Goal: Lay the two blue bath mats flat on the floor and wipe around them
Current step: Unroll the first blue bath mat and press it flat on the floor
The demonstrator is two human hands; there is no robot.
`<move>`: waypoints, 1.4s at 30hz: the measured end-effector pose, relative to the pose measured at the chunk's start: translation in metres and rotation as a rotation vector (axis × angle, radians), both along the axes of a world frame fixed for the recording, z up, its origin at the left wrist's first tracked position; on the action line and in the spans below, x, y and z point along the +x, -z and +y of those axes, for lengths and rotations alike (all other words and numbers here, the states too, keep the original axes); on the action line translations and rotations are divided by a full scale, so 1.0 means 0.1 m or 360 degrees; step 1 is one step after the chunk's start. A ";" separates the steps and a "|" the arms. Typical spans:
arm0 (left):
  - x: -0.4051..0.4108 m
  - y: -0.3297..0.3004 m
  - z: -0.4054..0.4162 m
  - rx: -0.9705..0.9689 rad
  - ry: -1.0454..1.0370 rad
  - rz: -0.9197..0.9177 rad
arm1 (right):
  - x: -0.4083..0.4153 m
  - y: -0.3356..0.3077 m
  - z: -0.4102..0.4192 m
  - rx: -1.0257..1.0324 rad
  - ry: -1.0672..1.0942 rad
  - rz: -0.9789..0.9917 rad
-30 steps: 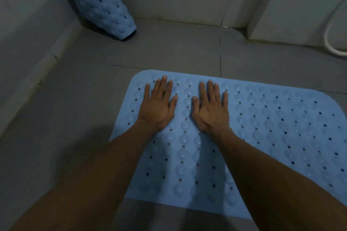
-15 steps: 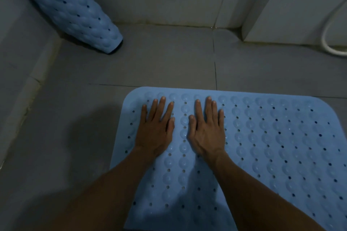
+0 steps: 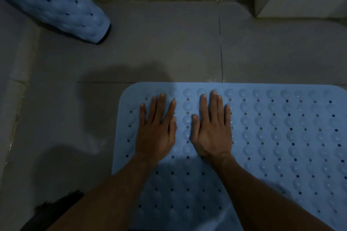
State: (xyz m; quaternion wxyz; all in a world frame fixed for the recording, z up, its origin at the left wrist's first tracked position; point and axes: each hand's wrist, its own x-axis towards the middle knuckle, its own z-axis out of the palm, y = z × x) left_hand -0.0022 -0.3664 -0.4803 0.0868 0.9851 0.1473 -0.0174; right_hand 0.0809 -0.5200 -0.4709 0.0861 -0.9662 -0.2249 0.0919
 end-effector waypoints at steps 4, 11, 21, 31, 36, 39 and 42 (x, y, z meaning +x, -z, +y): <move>-0.01 0.00 0.00 0.0004 0.0001 -0.0030 | 0.00 0.01 0.00 -0.0012 -0.0001 0.0015; -0.02 0.02 0.00 0.0054 0.0000 -0.0049 | 0.00 0.03 0.00 0.0019 -0.0011 -0.0008; -0.01 0.03 -0.03 0.0024 -0.0037 -0.0046 | 0.00 0.08 -0.04 0.0127 -0.0021 -0.0028; -0.01 -0.02 -0.11 0.0132 -0.0094 -0.0006 | 0.02 0.06 -0.10 0.0238 -0.0088 0.0123; 0.13 -0.29 -0.26 0.0045 -0.0230 0.0440 | 0.40 -0.33 -0.50 0.0432 -0.0374 0.0579; 0.33 -0.50 -0.62 0.0073 -0.0234 0.0434 | 0.62 -0.37 -1.11 0.0344 -0.0404 0.0399; 0.73 -0.63 -1.20 -0.0011 -0.0203 0.0317 | 0.83 -0.34 -1.75 0.0190 -0.0267 0.0247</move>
